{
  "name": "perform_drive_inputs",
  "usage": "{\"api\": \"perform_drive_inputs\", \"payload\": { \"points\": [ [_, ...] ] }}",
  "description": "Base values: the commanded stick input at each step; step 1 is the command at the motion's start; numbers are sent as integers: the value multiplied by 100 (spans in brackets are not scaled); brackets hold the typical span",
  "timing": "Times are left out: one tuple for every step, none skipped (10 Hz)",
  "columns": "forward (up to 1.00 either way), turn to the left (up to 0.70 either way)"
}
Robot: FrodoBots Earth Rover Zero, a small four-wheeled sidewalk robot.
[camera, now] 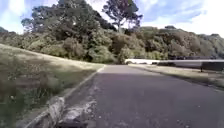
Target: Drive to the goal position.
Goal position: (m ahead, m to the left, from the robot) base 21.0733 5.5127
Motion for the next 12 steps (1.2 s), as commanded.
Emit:
{"api": "perform_drive_inputs", "payload": {
  "points": [
    [61,-10],
    [61,-8],
    [60,-14],
    [60,-16],
    [60,-19],
    [60,-10],
    [60,-8],
    [60,-7],
    [60,-7],
    [60,-14],
    [61,-12],
    [61,-11]
  ]
}}
